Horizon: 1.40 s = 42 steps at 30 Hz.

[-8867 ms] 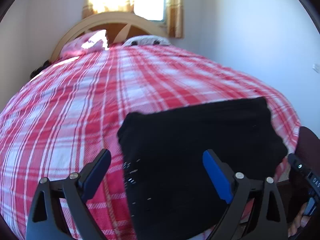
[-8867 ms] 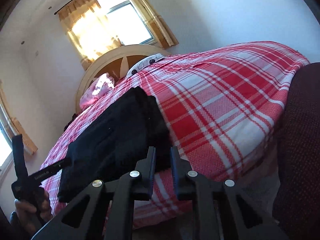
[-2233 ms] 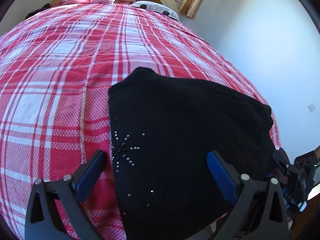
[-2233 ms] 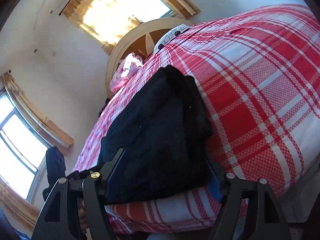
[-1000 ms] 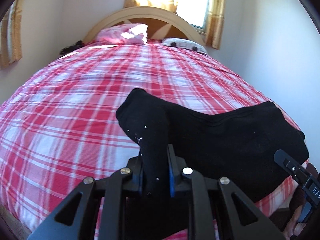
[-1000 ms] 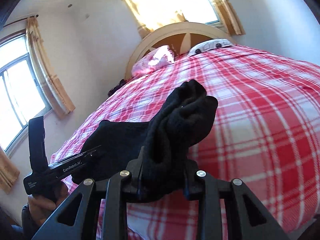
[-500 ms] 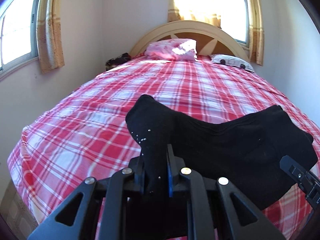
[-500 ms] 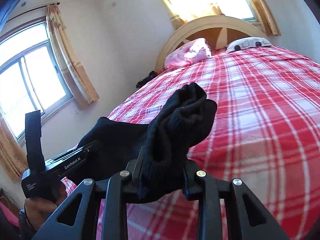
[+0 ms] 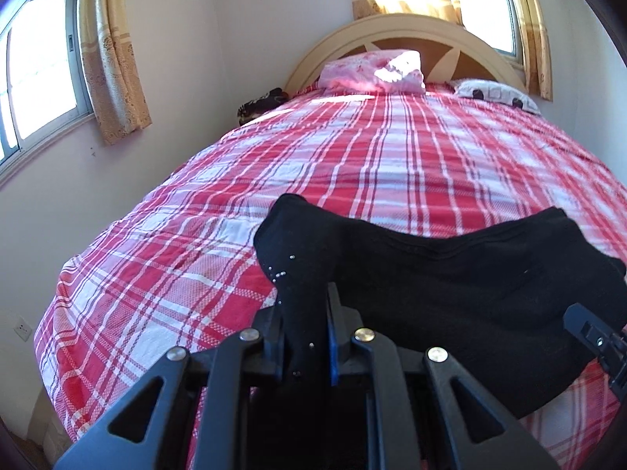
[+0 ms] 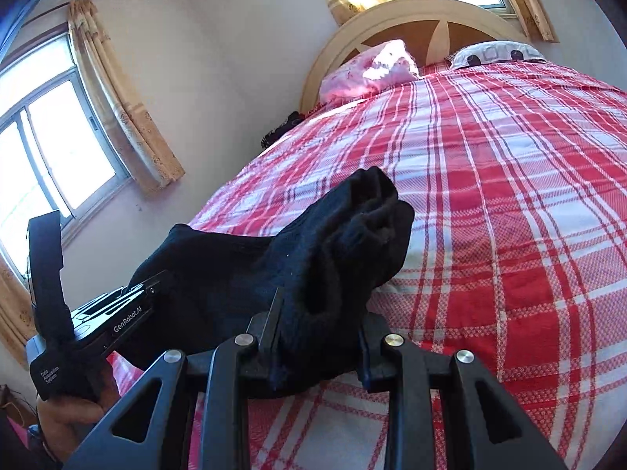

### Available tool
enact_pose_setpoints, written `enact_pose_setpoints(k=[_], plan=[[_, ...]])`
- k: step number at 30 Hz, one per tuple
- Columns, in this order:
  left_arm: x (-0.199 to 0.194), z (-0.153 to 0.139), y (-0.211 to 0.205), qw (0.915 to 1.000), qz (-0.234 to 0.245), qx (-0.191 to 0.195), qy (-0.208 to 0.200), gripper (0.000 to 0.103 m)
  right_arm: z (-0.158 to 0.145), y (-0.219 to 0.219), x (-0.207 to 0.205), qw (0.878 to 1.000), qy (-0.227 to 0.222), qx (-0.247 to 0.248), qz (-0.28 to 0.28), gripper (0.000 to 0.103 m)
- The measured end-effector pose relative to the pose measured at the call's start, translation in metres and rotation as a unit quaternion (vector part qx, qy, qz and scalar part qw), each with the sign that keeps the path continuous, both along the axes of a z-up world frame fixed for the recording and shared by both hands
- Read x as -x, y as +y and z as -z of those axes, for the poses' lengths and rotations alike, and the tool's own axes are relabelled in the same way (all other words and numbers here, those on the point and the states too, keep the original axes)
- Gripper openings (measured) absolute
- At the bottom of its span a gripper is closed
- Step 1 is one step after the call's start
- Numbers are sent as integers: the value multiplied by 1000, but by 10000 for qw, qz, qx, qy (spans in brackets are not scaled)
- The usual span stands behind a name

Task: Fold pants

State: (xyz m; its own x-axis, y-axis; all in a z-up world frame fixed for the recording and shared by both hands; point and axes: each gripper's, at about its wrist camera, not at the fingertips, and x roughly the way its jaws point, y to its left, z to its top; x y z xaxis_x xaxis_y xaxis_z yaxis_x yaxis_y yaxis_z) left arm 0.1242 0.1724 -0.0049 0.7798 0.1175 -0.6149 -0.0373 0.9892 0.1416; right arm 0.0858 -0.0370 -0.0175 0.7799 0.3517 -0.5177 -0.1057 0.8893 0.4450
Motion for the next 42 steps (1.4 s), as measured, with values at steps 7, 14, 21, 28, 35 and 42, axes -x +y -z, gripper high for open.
enact_pose_setpoints(k=[7, 14, 21, 28, 35, 42], plan=[[-9, 20, 0, 9997, -34, -175, 148, 17, 19, -5, -6, 9995, 279, -147, 91, 31], [-14, 26, 0, 9991, -106, -227, 329, 28, 39, -20, -16, 9954, 673, -676, 70, 37], [-15, 28, 6, 9977, -471, -343, 335, 61, 44, -31, -11, 9916, 686, -1093, -26, 43], [-9, 23, 24, 9960, -796, -168, 364, 93, 29, -42, 38, 9937, 292, -930, 558, 52], [22, 12, 15, 9968, -675, -384, 211, 93, 8, -33, 79, 9943, 93, 185, 1045, 53], [59, 4, 3, 9986, -488, 79, 185, 93, -8, -25, 101, 9953, 77, 511, 824, 56]])
